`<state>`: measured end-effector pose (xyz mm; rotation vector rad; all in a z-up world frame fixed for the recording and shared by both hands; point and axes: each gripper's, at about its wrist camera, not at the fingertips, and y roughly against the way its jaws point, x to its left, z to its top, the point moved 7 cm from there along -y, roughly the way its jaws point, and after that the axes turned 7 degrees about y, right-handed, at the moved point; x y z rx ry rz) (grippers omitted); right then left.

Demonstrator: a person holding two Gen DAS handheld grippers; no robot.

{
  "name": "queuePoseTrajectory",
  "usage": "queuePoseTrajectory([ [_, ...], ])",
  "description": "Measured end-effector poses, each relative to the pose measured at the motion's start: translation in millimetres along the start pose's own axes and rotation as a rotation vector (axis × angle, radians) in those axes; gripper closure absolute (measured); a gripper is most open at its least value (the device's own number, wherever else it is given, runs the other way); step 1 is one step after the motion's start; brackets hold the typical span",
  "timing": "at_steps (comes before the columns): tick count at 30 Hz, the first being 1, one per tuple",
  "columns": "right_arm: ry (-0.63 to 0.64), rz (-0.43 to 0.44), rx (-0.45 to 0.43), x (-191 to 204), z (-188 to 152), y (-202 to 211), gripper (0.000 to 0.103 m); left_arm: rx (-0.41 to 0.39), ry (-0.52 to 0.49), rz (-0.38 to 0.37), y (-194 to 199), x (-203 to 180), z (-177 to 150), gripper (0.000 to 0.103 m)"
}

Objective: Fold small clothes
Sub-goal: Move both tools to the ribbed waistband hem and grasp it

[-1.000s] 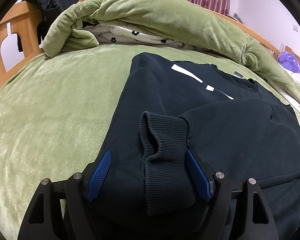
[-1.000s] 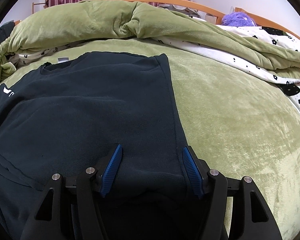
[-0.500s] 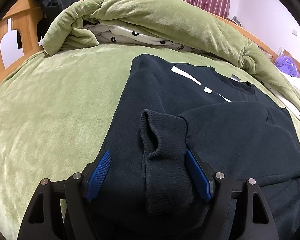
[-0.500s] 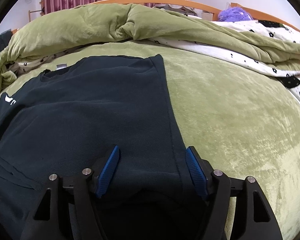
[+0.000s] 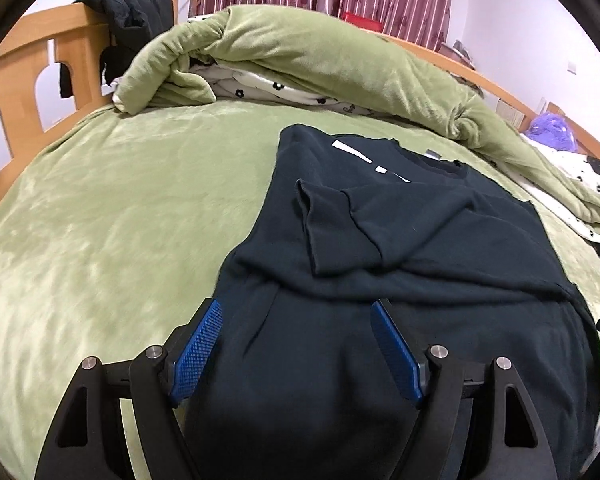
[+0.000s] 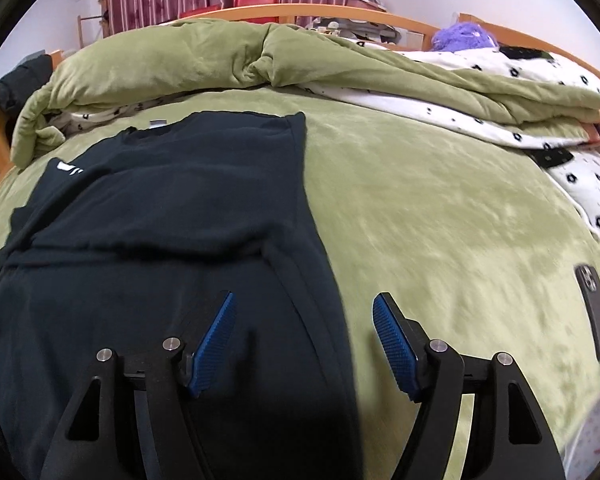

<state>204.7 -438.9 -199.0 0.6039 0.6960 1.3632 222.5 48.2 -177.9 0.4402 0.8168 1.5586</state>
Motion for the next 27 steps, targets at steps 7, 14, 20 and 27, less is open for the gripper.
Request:
queuePoseTrajectory([
  [7,-0.074,0.102,0.017,-18.4,-52.3,47.6,0.033,0.004,0.028,0.003,46.8,31.2,-44.3,0.028],
  [14,-0.076,0.163,0.046,-12.6,-113.8,77.5,0.046,0.047,0.059,-0.012,71.3,61.3,-97.1,0.029],
  [20,-0.071,0.23,0.076,0.2,-160.2,88.6,0.049,0.091,0.05,-0.061,76.9,63.8,-133.7,0.036],
  [27,-0.166,0.287,0.069,2.8,-176.1,91.5,0.055,0.104,0.058,-0.132,80.4,53.0,-150.9,0.041],
])
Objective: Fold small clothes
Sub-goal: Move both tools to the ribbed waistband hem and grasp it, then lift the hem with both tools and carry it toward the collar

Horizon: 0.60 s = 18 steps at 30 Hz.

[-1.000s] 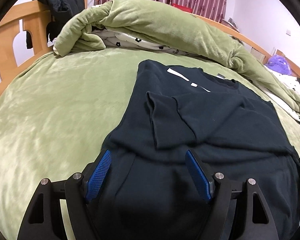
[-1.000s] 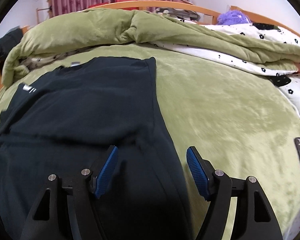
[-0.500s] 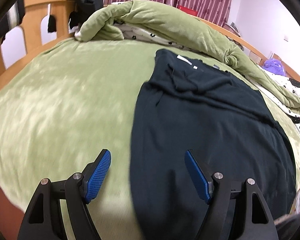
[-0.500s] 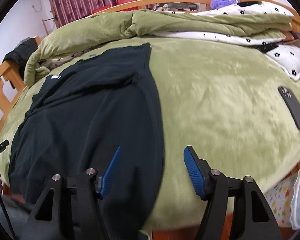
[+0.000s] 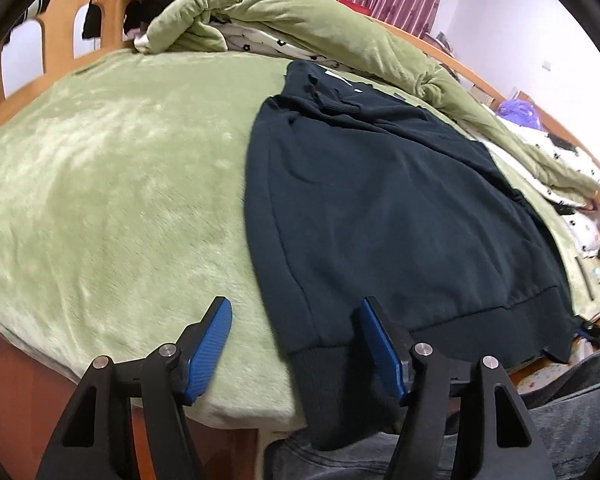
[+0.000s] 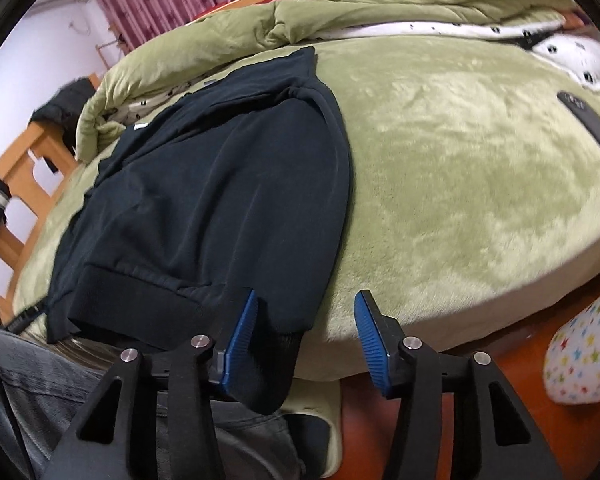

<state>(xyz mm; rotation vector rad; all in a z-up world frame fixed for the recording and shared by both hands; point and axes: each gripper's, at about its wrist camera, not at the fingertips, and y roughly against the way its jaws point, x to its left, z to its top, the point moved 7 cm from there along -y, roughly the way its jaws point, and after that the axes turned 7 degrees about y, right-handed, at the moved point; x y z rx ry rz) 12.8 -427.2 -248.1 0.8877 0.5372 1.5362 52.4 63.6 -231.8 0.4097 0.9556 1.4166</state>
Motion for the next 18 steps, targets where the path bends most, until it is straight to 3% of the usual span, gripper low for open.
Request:
queuePoseTrajectory([
  [7,-0.036,0.036,-0.012,4.8,0.1,-0.1,0.056,0.025,0.055,-0.062,-7.9,-7.3,-2.8,0.053],
  [18,-0.057,0.052,-0.006,9.5,-6.3,-9.1,0.056,0.036,0.054,-0.075,-12.5,-10.5,-5.6,0.054],
])
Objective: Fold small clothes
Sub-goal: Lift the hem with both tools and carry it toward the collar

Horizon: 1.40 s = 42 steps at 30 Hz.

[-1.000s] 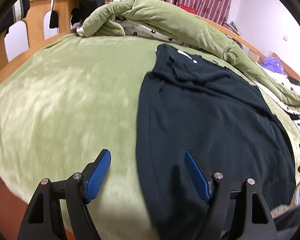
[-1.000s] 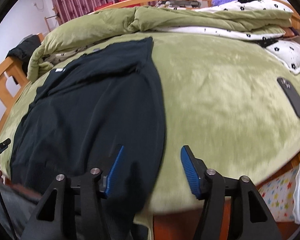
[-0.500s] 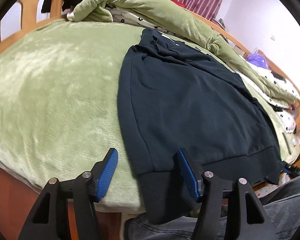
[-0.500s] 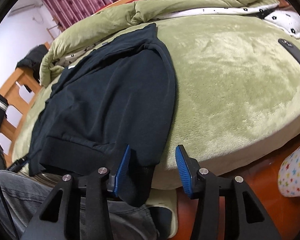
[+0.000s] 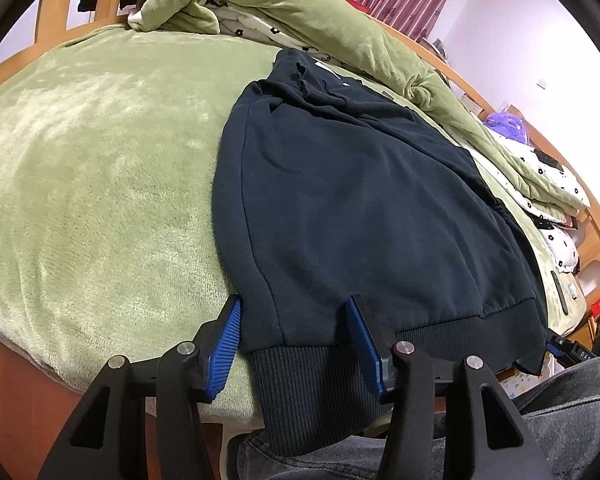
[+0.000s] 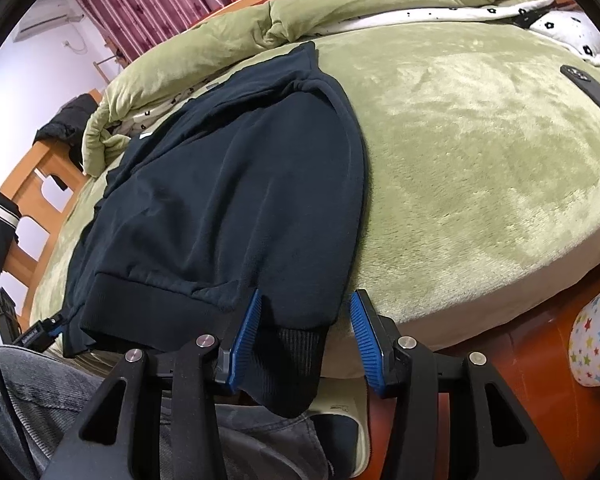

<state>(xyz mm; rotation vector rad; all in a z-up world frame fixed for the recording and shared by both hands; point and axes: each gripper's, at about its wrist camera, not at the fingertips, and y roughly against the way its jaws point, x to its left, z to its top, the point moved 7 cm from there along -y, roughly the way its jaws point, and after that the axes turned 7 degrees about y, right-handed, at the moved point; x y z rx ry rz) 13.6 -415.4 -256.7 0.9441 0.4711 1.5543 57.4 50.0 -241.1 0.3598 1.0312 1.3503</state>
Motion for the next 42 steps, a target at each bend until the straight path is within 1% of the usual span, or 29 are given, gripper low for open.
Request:
queuePoseTrajectory([
  [5,-0.022,0.035,-0.005,-0.8,-0.4,-0.8,0.057,-0.002,-0.002,0.006,-2.7,-1.7,0.8,0.052],
  [8,-0.042,0.046,0.0,-3.4,0.0,-5.1,0.056,-0.005,-0.023,0.022,-6.6,-4.8,2.9,0.051],
  [12,-0.044,0.033,-0.006,0.5,5.2,-12.9,0.053,-0.007,-0.029,0.03,-8.8,-6.9,4.1,0.051],
  [15,-0.034,0.014,-0.014,4.5,8.0,-17.6,0.053,-0.009,-0.03,0.031,-8.6,-7.1,4.0,0.051],
  [16,-0.03,0.009,-0.015,5.4,8.5,-18.0,0.054,-0.009,-0.032,0.031,-8.5,-7.2,3.7,0.052],
  [17,-0.025,0.007,-0.015,5.8,8.7,-18.1,0.057,-0.008,-0.037,0.035,-8.7,-7.2,3.3,0.054],
  [19,-0.003,0.001,-0.015,5.9,8.6,-17.8,0.071,-0.011,-0.043,0.039,-6.7,-7.1,2.4,0.062],
  [20,0.005,0.001,-0.016,5.4,8.7,-17.2,0.075,-0.012,-0.041,0.037,-5.9,-6.5,2.4,0.065],
  [21,0.006,0.01,-0.017,4.5,9.0,-16.1,0.081,-0.013,-0.037,0.038,-4.8,-6.3,2.3,0.073],
  [22,0.003,0.028,-0.016,4.0,9.9,-14.9,0.085,-0.016,-0.028,0.036,-3.6,-4.8,3.3,0.078],
  [24,-0.006,0.045,-0.022,2.9,13.1,-10.7,0.089,-0.03,-0.014,0.029,1.1,-2.7,7.0,0.084],
  [26,-0.004,0.03,-0.061,1.0,22.2,-0.5,0.09,-0.054,-0.01,0.03,9.0,-0.1,12.3,0.091],
  [28,-0.015,0.026,-0.099,-2.0,32.0,11.4,0.091,-0.077,0.02,0.01,20.9,5.0,21.3,0.091],
  [31,-0.068,0.077,-0.13,-7.9,44.4,26.5,0.091,-0.095,0.06,-0.04,36.2,8.4,32.7,0.091],
  [33,-0.065,0.073,-0.14,-5.9,50.3,33.2,0.091,-0.113,0.052,-0.054,45.7,4.2,39.7,0.091],
  [37,-0.017,0.069,-0.174,10.2,63.9,49.3,0.091,-0.14,0.027,-0.063,59.1,-8.6,51.9,0.091],
  [42,-0.021,0.077,-0.205,20.5,83.5,64.5,0.091,-0.177,0.009,-0.063,69.9,-21.2,71.5,0.091],
])
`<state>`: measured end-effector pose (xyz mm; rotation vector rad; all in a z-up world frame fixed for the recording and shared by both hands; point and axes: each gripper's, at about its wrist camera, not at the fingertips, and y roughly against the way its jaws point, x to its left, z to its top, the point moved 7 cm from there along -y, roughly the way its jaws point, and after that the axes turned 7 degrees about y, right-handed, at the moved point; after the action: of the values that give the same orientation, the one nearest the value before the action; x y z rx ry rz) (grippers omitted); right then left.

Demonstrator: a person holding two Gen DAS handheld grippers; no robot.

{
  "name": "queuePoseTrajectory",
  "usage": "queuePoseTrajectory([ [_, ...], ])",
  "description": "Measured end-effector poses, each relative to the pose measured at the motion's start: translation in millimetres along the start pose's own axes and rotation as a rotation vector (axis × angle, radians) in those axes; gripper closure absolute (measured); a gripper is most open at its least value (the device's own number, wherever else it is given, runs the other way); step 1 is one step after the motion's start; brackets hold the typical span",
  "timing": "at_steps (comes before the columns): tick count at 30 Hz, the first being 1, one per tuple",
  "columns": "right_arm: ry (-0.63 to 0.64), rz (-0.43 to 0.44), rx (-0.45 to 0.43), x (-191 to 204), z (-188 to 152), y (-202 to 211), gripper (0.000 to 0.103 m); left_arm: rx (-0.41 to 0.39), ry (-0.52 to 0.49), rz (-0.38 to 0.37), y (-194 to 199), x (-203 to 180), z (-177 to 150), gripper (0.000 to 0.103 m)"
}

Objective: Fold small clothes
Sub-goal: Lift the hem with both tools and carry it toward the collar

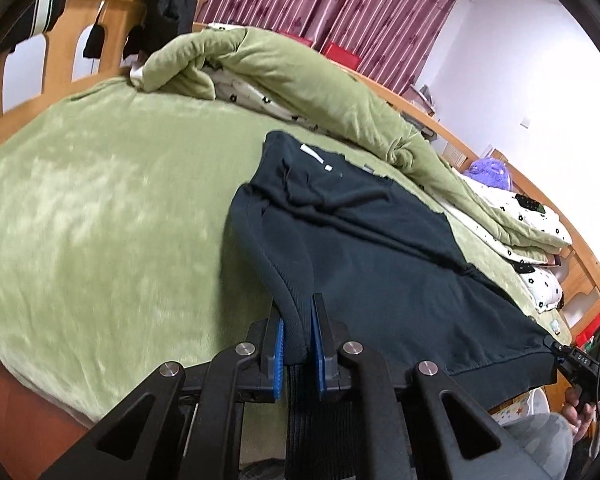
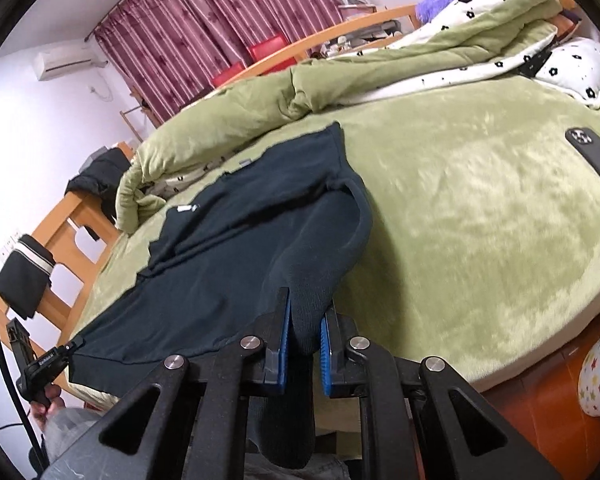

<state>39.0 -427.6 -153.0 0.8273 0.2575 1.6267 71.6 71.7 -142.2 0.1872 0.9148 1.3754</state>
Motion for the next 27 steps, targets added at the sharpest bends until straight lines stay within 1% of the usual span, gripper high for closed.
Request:
queuePoseTrajectory([
  [6,-0.01,0.005,-0.031,7.6,30.3,5.2,0.091,-0.036,0.009,-0.005,3.0,-12.4,30.2,0.091],
  [11,-0.017,0.002,-0.056,13.3,63.2,0.0,0.091,-0.075,-0.006,0.0,-1.0,-27.5,61.3,0.091],
  [15,-0.046,0.008,-0.091,13.5,94.9,-9.1,0.091,-0.105,0.008,0.011,-9.8,-37.6,89.1,0.091],
  [18,-0.061,0.013,-0.107,14.1,116.9,-20.7,0.091,-0.123,0.011,0.018,-21.6,-45.6,110.9,0.091],
  [21,-0.061,0.008,-0.109,15.5,137.9,-37.6,0.091,-0.131,0.003,0.032,-35.8,-52.2,126.0,0.091],
  [24,-0.061,0.003,-0.11,17.2,159.6,-56.8,0.091,-0.134,-0.002,0.049,-56.0,-56.1,142.4,0.091],
  [27,-0.064,0.0,-0.114,18.5,179.6,-77.8,0.091,-0.129,0.014,0.064,-77.0,-54.9,158.0,0.091],
])
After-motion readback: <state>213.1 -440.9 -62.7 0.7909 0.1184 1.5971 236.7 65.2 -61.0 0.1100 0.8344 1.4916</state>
